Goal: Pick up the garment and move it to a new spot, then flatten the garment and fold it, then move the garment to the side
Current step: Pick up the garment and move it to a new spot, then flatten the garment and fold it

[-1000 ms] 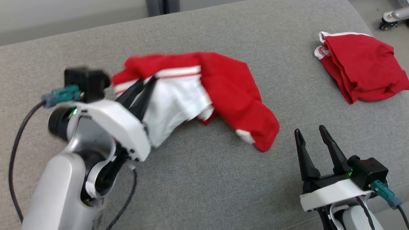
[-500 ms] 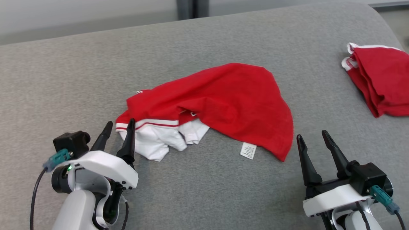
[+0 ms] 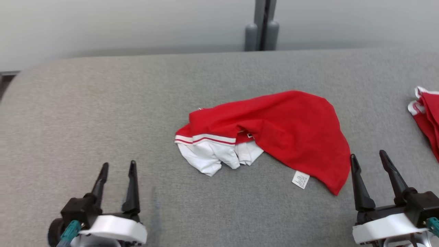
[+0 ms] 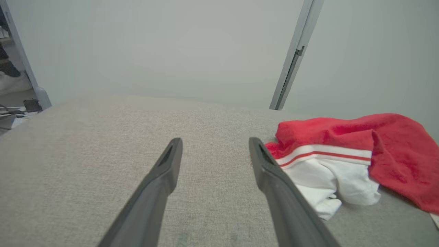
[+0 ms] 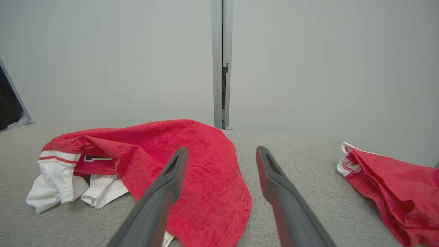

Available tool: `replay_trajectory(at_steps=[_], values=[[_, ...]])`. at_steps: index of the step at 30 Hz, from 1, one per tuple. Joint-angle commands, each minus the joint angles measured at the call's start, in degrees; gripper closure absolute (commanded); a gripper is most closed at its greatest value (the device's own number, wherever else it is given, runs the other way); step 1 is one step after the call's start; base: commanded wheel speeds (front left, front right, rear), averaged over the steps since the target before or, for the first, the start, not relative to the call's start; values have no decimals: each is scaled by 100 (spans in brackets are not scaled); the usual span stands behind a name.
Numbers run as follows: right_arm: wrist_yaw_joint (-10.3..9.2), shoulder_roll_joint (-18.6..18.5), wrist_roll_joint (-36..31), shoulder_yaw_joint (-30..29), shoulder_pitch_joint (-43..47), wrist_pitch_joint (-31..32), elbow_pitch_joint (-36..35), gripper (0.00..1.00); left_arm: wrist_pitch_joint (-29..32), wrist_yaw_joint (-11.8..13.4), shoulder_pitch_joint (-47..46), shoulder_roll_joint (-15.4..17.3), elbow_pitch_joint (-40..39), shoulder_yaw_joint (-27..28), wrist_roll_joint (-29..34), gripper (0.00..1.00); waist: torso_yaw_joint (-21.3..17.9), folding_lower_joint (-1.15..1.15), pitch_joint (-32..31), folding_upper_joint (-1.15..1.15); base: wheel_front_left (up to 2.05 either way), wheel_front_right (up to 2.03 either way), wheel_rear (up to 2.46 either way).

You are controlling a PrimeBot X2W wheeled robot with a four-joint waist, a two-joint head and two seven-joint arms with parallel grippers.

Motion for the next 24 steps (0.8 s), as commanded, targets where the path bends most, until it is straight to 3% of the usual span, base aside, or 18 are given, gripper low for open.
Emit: replay_trajectory(at_steps=[1, 12, 24], values=[[-2, -36, -51, -67, 90, -2, -71, 0, -32, -23, 144, 42, -160, 132, 220, 0, 218, 0, -269, 0, 0, 0, 0], [-2, -3, -117, 47, 398, -2, -132, 0, -33, -536, 874, -125, -615, 854, 878, 0, 86, 0, -605, 0, 0, 0, 0], [-2, 76, -64, -93, 535, -2, -178, 0, -34, -652, 1109, -193, -831, 1268, 928, 0, -89, 0, -708, 0, 0, 0, 0]])
